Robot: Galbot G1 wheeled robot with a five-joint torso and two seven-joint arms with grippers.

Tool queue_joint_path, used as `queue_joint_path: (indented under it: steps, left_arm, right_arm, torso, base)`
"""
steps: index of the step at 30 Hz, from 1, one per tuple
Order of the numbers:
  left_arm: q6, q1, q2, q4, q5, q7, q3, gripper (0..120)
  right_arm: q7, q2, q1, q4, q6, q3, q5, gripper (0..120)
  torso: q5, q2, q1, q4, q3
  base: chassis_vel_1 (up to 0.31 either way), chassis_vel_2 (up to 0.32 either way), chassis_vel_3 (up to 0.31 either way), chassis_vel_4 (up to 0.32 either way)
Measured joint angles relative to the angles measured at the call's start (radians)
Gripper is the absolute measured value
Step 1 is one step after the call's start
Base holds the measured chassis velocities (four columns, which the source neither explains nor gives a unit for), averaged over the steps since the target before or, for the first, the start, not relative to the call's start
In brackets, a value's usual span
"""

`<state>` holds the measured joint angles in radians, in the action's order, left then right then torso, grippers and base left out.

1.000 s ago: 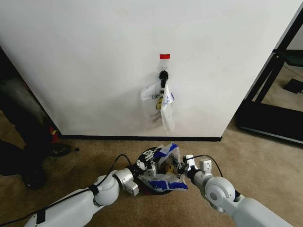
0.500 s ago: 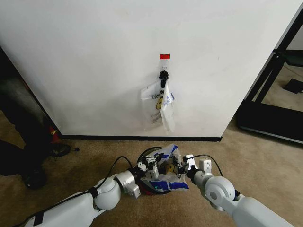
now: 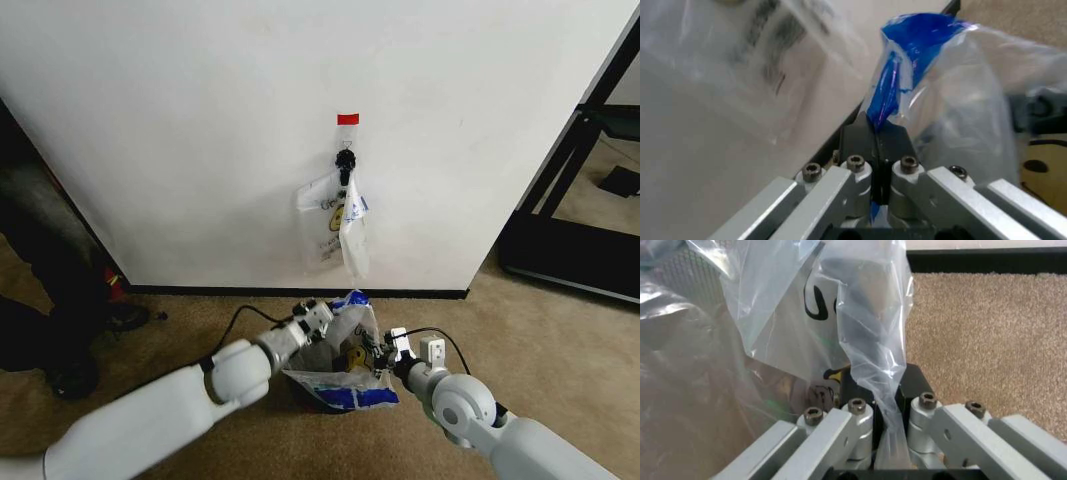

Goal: Pick up the garbage bag from the wall and place it over the trash bin.

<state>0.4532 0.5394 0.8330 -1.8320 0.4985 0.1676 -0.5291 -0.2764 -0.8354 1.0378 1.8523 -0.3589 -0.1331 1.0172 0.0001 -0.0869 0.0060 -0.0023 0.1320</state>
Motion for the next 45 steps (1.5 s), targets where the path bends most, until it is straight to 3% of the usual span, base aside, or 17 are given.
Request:
queue_joint_path:
  steps: [7,14,24,45]
  left_arm:
    - [0.109,-0.086,0.01,0.067,0.139,-0.007,-0.025,0]
    - [0.156,-0.135,0.007,0.11,0.209,-0.03,-0.042,0]
    - [0.161,-0.144,-0.023,0.155,0.247,-0.069,-0.04,0]
    - [0.138,0.01,-0.105,0.151,0.32,-0.132,0.084,0]
  right_arm:
    - [0.025,0.001,0.004,0.008,0.015,-0.007,-0.018,1]
    - [0.043,0.007,0.011,0.023,0.028,-0.008,-0.023,1]
    - [0.062,0.014,0.023,0.03,0.047,0.003,-0.023,1]
    - [0.084,0.016,0.041,0.036,0.088,0.025,-0.007,1]
  torso:
    - [-0.0001,0.0,0.0,0.0001,0.0]
    - [-0.0002,0.0,0.0,0.0001,0.0]
    - [-0.0001,0.0,0.0,0.0001,0.0]
    - [-0.0001,0.0,0.0,0.0,0.0]
  base:
    - [0.0,0.0,0.0,0.0]
    - [0.0,0.0,0.0,0.0]
    - [0.0,0.0,0.0,0.0]
    - [0.0,0.0,0.0,0.0]
